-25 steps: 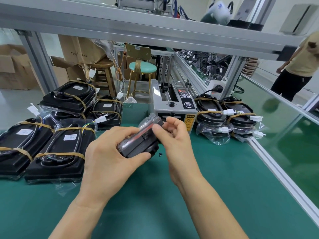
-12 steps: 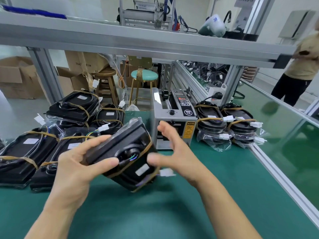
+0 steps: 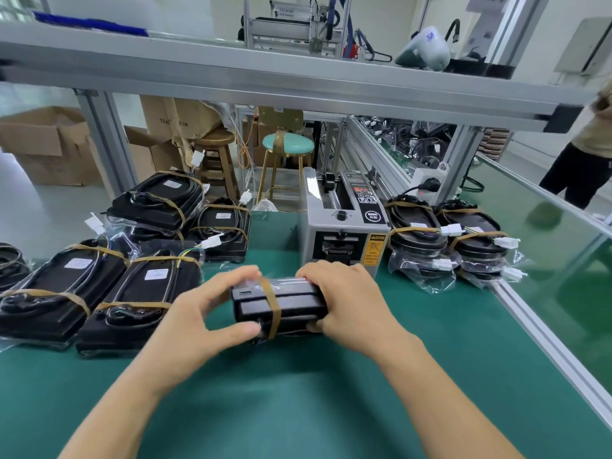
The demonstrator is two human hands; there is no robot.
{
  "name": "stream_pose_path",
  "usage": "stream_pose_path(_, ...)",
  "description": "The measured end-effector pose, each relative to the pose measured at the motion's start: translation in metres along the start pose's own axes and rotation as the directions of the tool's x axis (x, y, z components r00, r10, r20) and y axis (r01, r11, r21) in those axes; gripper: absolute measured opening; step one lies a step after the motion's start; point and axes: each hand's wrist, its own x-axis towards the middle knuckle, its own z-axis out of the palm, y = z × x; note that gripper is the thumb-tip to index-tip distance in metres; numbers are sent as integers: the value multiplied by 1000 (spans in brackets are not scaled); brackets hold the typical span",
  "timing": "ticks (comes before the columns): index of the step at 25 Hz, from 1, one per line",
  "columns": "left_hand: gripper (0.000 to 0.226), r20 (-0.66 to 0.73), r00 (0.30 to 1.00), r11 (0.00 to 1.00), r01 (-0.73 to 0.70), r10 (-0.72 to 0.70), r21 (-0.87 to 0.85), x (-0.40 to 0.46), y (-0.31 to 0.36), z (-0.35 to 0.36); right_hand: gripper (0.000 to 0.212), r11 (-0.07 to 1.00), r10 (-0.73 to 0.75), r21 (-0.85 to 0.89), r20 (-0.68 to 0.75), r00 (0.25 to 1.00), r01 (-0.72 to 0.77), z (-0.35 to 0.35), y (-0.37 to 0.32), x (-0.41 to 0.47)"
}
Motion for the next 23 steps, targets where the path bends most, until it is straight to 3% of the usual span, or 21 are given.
stream_pose_path(5, 66, -34, 995, 987, 92, -97, -134, -7, -19, -4, 47, 989, -58, 131, -38, 998, 62, 21, -3, 12)
stream_pose_path(9, 63, -83, 994, 989, 65, -76, -132, -13, -30, -4, 56, 979, -115, 161, -62, 991, 124, 30, -7, 7)
stream_pose_path(11, 59, -148, 987, 988, 35, -58, -153, -17, -33, -1, 73, 948, -51, 311, -68, 996, 70, 28, 0, -2)
stream_pose_path(12, 59, -178, 983, 987, 18, -46, -158, -18, -34, 2, 72, 905, 78, 425, -113, 991, -23, 27, 9, -7)
stream_pose_path(13, 59, -213, 977, 988, 1, -33, -151, -20, -36, 6, 60, 813, 290, 560, -153, 945, -159, 23, 17, -10)
stream_pose_path(15, 59, -287, 958, 994, -25, -7, -109, -22, -41, 12, 20, 528, 693, 766, -138, 708, -368, 17, 30, -8)
stream_pose_path(16, 61, -312, 950, 996, -27, 1, -81, -22, -42, 15, 11, 419, 787, 803, -88, 611, -424, 16, 34, -4)
stream_pose_path(19, 62, -325, 945, 1000, -17, 14, -7, -25, -44, 20, 20, 245, 870, 854, 15, 493, -459, 16, 36, 17)
stream_pose_path(23, 64, -333, 943, 1000, 1, 8, 25, -29, -43, 21, 18, 94, 892, 898, 117, 437, -431, 20, 33, 39)
